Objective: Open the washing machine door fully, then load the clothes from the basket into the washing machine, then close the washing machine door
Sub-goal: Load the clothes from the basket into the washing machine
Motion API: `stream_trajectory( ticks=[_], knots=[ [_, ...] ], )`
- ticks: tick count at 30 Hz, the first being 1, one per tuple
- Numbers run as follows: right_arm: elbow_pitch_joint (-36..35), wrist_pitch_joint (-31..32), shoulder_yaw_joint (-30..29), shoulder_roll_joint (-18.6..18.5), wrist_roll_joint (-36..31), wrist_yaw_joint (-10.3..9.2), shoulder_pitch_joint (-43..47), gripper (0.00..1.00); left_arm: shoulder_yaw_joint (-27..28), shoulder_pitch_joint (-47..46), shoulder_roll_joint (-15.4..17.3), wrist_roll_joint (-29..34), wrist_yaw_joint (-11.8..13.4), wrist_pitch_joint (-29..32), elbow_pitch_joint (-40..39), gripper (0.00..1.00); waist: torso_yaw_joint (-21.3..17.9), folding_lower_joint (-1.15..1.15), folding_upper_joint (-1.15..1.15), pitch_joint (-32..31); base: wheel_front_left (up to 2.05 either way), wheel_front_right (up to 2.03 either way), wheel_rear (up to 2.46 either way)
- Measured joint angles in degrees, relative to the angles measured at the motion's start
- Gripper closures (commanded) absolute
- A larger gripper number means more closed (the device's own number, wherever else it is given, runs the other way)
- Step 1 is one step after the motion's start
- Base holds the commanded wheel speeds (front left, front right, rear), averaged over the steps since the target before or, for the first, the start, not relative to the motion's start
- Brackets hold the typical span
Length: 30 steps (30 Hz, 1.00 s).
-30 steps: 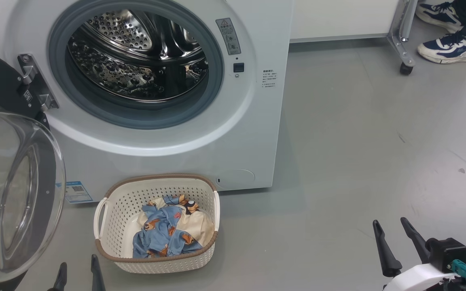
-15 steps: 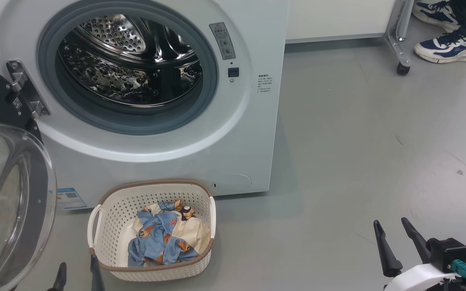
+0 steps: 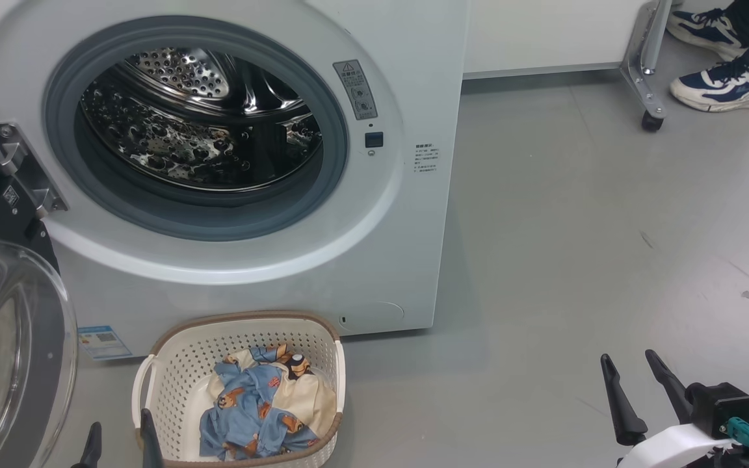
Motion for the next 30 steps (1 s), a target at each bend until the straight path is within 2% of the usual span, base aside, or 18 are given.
stream_trajectory(
  ticks=[30],
  knots=[
    [0.3, 0.0, 0.6, 0.1, 0.2, 0.0, -0.2, 0.0, -0.6, 0.0, 0.0, 0.3, 0.5, 0.0, 0.3, 0.0, -0.9, 0.0, 0.0, 0.1, 0.11, -0.11, 0.0]
  ],
)
